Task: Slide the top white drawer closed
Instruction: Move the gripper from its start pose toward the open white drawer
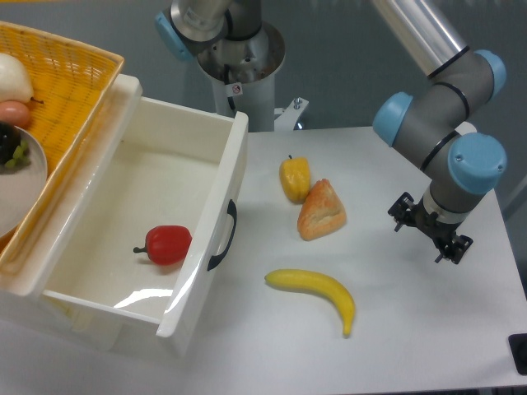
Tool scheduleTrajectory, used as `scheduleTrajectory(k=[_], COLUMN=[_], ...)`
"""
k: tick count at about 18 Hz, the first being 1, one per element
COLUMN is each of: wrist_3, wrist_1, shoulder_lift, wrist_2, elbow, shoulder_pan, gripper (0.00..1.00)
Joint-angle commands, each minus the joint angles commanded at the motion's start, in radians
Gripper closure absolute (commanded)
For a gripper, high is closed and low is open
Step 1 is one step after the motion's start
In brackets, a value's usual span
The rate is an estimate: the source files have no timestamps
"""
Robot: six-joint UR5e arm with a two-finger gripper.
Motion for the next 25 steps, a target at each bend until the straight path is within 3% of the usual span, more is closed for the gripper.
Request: scheduleTrajectory(k=[6,8,11,12,18,22,25], wrist_3=[0.000,-0.009,-0.079,-0.092,-0.127,-0.326,-0.367], wrist_1=[0.000,0.006,0.132,0.146,0.141,0.140,0.138], shoulder_lift=[0.015,0.035,0.049,0.060,0.083,0.101,0.123], wrist_2=[-0.008,-0.021,-0.028,-0.028,-0.028,-0.153,-0.173], elbow=[-0.009,-0.052,-0.139,-0.152,-0.150,-0.144,-0.149], shoulder_pan=[0.000,0.000,0.002,0.000,-0.014,-0.031,-0.058], gripper=[0.00,0.00,0.00,0.00,0.00,0.00,0.16])
